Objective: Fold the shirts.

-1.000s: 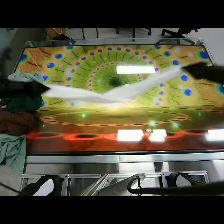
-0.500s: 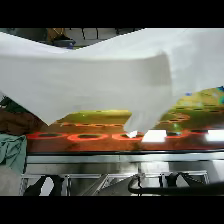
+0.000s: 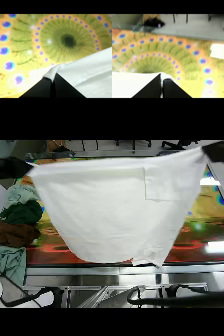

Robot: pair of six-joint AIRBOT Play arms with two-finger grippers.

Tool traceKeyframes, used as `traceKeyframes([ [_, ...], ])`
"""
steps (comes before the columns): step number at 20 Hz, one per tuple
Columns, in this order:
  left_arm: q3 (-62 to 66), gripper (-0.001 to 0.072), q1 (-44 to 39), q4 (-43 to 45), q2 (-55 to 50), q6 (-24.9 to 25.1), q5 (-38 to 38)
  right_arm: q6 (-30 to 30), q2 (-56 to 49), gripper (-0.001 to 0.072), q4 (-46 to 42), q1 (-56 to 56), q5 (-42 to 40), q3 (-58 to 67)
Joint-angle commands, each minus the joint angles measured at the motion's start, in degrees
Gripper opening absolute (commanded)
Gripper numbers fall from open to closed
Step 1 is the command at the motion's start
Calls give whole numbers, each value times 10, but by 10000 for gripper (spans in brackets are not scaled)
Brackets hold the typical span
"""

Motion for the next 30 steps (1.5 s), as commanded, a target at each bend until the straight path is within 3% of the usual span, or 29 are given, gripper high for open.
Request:
traceKeyframes([
  [1, -37, 15, -53, 61, -124, -7, 52, 3, -141, 16, 7, 8, 4, -23],
  [5, -31, 15, -66, 61, -227, -7, 104, 3, -265, 16, 7, 36, -46, -23],
  [7, 9, 15, -66, 61, -272, -22, 88, 2, -299, 16, 6, 45, -82, -23],
  [10, 69, 15, -65, 62, -314, -31, 51, -6, -309, 16, -6, 45, -92, -23],
  [15, 71, 15, -65, 100, -342, -37, 34, 27, -309, 16, -116, 50, -51, -31],
  [22, 30, 20, -62, 105, -361, -43, 25, 40, -308, 17, -125, 53, -45, -68],
  [23, 38, 21, -62, 105, -361, -52, 18, 42, -306, 37, -125, 53, -39, -67],
  [24, 49, 42, -62, 105, -361, -59, 5, 42, -303, 158, -125, 53, -30, -67],
  [25, 65, 319, -60, 105, -361, -62, -15, 44, -295, 257, -125, 53, -15, -65],
  [26, 86, 622, -56, 105, -361, -74, -43, 47, -284, 265, -126, 52, -1, -65],
  [27, 106, 667, -55, 105, -361, -87, -70, 56, -272, 265, -131, 52, 5, -65],
  [30, 151, 667, -35, 105, -353, -101, -164, 100, -212, 275, -176, 43, 23, -65],
])
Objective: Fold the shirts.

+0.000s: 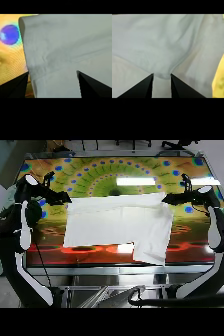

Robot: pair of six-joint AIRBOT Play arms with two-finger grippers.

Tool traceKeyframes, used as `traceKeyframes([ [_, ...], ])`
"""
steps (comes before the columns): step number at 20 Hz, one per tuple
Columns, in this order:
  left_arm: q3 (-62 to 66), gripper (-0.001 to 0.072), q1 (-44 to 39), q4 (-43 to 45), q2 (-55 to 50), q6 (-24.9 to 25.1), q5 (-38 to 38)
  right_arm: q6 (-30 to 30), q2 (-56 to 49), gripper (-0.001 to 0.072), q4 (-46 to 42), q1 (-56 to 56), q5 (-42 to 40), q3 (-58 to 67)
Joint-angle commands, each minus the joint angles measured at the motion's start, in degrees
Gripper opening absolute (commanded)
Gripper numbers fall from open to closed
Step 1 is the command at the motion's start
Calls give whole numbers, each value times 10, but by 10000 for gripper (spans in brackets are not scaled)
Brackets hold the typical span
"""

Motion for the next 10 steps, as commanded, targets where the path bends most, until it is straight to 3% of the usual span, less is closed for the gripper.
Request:
traceKeyframes([
  [1, 16, 667, 23, 0, 20, -21, -97, 47, 58, 275, -49, -14, 49, -1],
  [4, -111, 667, 51, 0, 86, -18, -98, 68, 114, 274, -66, -38, 117, -45],
  [9, -407, 667, 113, 0, 212, 22, -24, 91, 250, 276, -68, -93, 120, -233],
  [10, -456, 667, 126, 0, 230, 28, -6, 104, 278, 333, -73, -108, 115, -272],
])
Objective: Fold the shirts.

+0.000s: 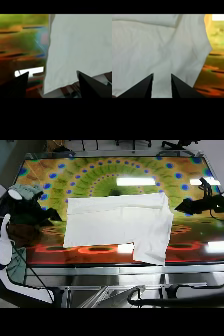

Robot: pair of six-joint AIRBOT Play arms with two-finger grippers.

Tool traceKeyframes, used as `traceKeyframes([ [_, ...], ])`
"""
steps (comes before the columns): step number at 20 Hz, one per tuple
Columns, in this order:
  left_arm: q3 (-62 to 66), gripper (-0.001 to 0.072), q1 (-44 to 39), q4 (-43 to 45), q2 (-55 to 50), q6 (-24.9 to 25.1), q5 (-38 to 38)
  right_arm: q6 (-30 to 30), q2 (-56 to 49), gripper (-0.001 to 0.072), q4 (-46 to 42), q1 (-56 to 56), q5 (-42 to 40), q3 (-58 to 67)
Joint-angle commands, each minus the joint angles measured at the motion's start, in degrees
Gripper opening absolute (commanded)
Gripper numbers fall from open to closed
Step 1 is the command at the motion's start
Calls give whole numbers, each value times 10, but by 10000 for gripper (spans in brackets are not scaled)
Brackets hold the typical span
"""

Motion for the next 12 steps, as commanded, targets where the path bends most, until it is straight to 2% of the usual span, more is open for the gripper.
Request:
traceKeyframes([
  [1, -185, 667, 44, 0, 74, 30, 57, 43, 102, 393, -14, -49, 3, -134],
  [4, -283, 667, 54, -24, 106, 63, 107, 74, 167, 392, -15, -87, -21, -237],
  [7, -332, 667, 52, -114, 111, 111, 155, 74, 194, 392, -15, -92, -25, -306],
  [9, -344, 667, 52, -185, 107, 144, 165, 75, 195, 392, -14, -92, -21, -337],
  [12, -350, 665, 52, -225, 106, 161, 167, 74, 195, 392, -12, -91, -23, -374],
])
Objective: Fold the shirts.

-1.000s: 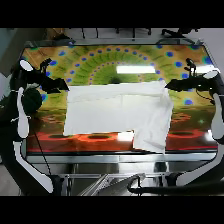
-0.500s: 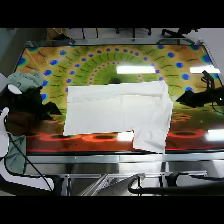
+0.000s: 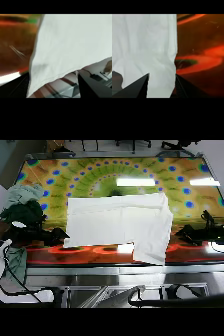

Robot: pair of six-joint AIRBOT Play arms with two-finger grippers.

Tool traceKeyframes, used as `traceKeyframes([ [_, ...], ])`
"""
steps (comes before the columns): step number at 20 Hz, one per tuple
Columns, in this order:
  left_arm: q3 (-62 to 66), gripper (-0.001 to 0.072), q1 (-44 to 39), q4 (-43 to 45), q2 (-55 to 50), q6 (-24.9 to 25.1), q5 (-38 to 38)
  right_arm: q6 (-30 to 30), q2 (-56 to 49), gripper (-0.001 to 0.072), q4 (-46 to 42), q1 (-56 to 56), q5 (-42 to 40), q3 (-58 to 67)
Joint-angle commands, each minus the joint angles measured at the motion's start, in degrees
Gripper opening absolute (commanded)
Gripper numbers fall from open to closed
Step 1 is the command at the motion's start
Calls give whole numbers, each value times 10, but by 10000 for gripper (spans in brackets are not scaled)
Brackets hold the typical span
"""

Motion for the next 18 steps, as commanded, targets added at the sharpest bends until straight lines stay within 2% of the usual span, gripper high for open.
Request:
traceKeyframes([
  [1, -18, 665, 1, -56, 1, 32, 23, 2, 7, 393, 1, -2, -5, -53],
  [2, -18, 664, 1, -56, 1, 32, 23, -5, 7, 393, 5, -2, -10, -64],
  [4, -18, 515, 1, -55, 1, 32, 26, -7, 7, 392, 5, -1, -23, -84],
  [11, -47, 517, 1, -56, 1, 32, 59, -7, -19, 392, 5, -1, -64, -110],
  [13, -51, 517, 1, -57, 1, 35, 62, -28, -45, 392, 20, 6, -64, -110],
  [14, -51, 468, 1, -60, 1, 37, 61, -39, -56, 391, 31, 12, -64, -110],
  [15, -51, 295, 1, -60, 1, 36, 61, -49, -67, 391, 39, 19, -65, -110],
  [17, -51, 14, 1, -60, 1, 37, 56, -52, -89, 390, 46, 34, -71, -110],
  [18, -51, 17, 1, -60, 1, 37, 53, -57, -97, 388, 49, 39, -74, -110],
])
